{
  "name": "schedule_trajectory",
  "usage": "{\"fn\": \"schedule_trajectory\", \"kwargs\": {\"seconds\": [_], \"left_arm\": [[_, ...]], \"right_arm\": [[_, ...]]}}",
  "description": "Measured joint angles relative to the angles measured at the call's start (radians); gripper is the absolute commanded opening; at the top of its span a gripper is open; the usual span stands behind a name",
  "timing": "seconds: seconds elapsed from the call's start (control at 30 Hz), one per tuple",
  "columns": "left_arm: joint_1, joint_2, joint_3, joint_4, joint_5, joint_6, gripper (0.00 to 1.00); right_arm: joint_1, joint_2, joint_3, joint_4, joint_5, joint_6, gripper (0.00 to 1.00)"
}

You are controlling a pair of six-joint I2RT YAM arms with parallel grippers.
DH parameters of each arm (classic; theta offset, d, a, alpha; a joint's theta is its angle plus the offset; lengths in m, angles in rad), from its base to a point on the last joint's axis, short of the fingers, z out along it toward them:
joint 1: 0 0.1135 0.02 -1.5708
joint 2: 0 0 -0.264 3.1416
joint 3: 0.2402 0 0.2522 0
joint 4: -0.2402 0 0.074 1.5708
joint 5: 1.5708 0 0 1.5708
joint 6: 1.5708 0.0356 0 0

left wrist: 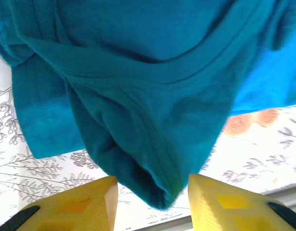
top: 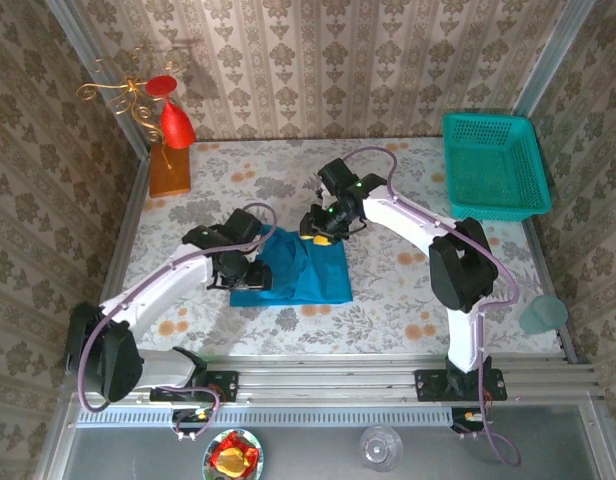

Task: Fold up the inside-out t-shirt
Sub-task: Smooth out the T-shirt at the center of the table.

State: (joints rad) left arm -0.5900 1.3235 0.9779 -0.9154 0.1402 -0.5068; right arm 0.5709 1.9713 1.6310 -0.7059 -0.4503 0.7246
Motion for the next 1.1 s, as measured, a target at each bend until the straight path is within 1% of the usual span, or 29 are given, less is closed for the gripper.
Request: {"fn": "schedule_trajectory", "kwargs": {"seconds": [0.03,0.17,0.2,0.27,0.37,0.5,0.6,0.73,0.77,0.87,1.0,1.1], "left_arm": [[0.0,0.016,0.0,-0.002,-0.013,-0.005,0.35],[0.0,0.058,0.0,0.0,-0.082,-0.019,0.09],[0.0,0.062,0.0,0.001,-0.097,-0.023,0.06],[0.002,0.063,0.0,0.003,-0.126,-0.032,0.02],[0.019,0.06,-0.017,0.01,-0.161,-0.045,0.01],[0.077,0.034,-0.105,0.029,-0.183,-0.056,0.01],[0.137,0.025,-0.177,0.05,-0.182,-0.059,0.01],[0.205,0.046,-0.216,0.081,-0.18,-0.058,0.03],[0.214,0.055,-0.216,0.091,-0.176,-0.058,0.05],[0.226,0.067,-0.212,0.101,-0.167,-0.051,0.16],[0.245,0.055,-0.147,0.081,-0.167,-0.023,0.24],[0.287,0.052,-0.048,0.076,-0.159,0.011,0.29]], "right_arm": [[0.0,-0.005,-0.006,0.0,0.002,-0.005,0.4],[0.0,-0.01,-0.048,0.003,0.002,-0.019,0.4],[-0.001,-0.01,-0.065,0.003,0.003,-0.021,0.4],[-0.006,-0.008,-0.093,0.003,0.003,-0.023,0.41],[-0.015,-0.007,-0.135,0.003,0.024,-0.026,0.42],[-0.05,0.01,-0.183,0.013,0.049,-0.038,0.43],[-0.072,0.042,-0.206,0.018,0.069,-0.042,0.44],[-0.091,0.074,-0.214,0.014,0.101,-0.051,0.44],[-0.09,0.072,-0.213,0.014,0.106,-0.054,0.44],[-0.09,0.071,-0.212,0.01,0.121,-0.065,0.44],[-0.089,0.061,-0.211,0.001,0.138,-0.072,0.44],[-0.09,0.058,-0.187,-0.016,0.14,-0.079,0.44]]}}
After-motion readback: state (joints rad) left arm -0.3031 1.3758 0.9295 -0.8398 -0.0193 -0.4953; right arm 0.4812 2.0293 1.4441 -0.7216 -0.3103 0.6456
